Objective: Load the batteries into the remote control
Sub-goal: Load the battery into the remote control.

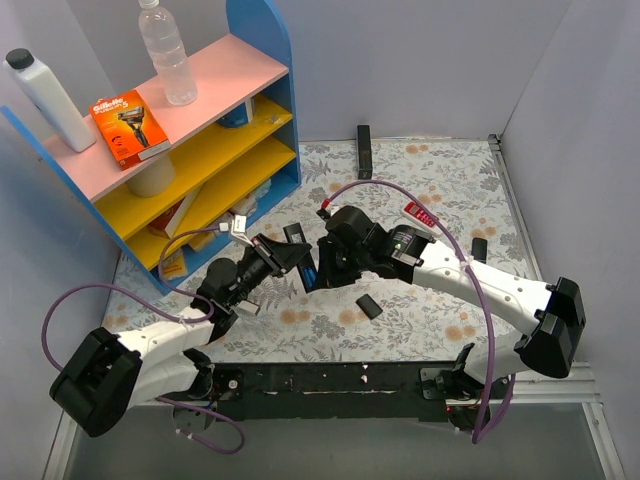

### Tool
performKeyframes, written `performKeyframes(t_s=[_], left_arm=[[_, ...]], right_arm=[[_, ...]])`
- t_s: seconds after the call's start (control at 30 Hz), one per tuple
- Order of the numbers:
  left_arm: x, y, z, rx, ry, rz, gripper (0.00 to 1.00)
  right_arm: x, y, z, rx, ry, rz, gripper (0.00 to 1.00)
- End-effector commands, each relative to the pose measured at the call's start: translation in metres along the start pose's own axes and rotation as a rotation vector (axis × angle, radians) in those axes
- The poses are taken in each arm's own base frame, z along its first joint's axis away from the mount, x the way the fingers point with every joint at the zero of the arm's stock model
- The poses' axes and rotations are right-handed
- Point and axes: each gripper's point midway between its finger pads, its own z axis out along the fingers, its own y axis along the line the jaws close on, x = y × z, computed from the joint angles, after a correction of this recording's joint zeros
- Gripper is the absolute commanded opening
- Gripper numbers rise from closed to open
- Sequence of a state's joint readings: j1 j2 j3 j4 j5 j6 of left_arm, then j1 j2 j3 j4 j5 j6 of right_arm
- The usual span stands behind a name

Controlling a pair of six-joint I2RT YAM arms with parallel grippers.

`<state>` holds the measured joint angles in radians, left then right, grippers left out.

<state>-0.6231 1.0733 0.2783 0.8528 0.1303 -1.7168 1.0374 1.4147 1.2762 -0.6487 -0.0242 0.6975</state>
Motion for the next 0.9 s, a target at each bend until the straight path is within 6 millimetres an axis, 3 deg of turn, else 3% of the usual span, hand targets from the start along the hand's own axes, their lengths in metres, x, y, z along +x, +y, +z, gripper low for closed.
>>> performKeyframes(t_s=[0.0,0.2,0.43,0.87], left_arm=[[-0.002,-0.008,-0.001,0.028,-0.030,-0.037,0.00],[-0.001,-0.008,-0.001,0.023,-0.039,-0.088,0.00],[-0.003,-0.003,-0.001,-0.010,-0.057,-0.128,0.00],[0.004,0.015,-0.001,-0.094,-0.044,-0.271,0.00]], right_arm=[[-0.020,0.008,-0.008,0.009,-0.072,0.004,0.07],[-0.016,0.008,-0.003,0.005,-0.052,-0.001,0.19],[-0.016,0.010,-0.005,-0.008,-0.051,-0.008,0.40],[-0.020,0.012,-0.011,-0.006,-0.066,-0.009,0.44]])
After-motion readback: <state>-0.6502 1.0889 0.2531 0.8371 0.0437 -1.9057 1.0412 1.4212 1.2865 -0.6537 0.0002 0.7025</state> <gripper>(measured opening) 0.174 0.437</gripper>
